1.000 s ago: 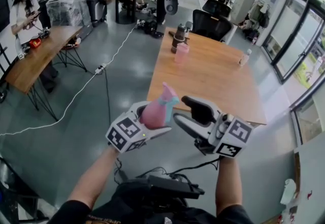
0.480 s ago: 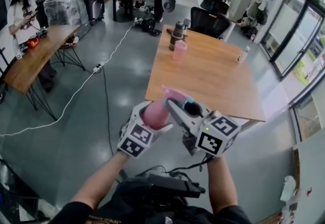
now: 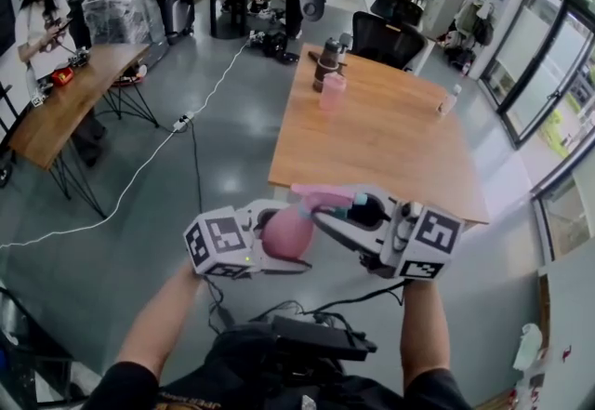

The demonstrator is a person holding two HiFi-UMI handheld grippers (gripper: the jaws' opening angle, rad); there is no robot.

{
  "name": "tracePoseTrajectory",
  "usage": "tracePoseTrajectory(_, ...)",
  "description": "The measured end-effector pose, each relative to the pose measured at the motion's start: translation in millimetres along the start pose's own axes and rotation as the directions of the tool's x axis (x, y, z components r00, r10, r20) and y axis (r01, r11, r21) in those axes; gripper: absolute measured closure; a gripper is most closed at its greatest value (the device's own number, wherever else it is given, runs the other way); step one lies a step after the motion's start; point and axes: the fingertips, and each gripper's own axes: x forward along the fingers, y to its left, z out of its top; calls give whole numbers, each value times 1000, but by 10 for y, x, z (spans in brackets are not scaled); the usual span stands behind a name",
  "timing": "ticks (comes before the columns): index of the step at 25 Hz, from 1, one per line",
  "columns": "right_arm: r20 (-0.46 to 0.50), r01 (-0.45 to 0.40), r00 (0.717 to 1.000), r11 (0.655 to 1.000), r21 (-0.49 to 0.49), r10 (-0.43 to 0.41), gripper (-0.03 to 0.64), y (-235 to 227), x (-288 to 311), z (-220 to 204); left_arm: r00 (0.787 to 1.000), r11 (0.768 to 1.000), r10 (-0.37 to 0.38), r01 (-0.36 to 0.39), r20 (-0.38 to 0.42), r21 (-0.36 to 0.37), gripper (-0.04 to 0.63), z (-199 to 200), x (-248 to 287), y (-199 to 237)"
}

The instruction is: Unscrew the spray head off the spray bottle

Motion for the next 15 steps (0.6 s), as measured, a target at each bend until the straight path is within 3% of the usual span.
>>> tracePoseTrajectory(4,-6,-156,988,988,-15,156,505,133,-24,18,987,986,-161,161,-8,39,144,26,-57,-199)
tracePoseTrajectory(7,13,-209,978,978,-8,209,505,174,-38,43,977,976,-213,213,3,40,144,55,-68,-282)
tracePoseTrajectory(10,14,-124,992,992,-26,124,495,87,-23,33,991,991,-136,136,18,15,144,43,-48,-183)
tracePoseTrajectory(12,-2,-24,1000,999,-35,24,459,-65,-15,-4,999,999,-34,34,12,3,144,15,-40,13)
tracePoseTrajectory(15,0,103,995,994,-22,-103,410,-331,-65,-35,993,993,115,-115,3,-16,144,-44,-55,347)
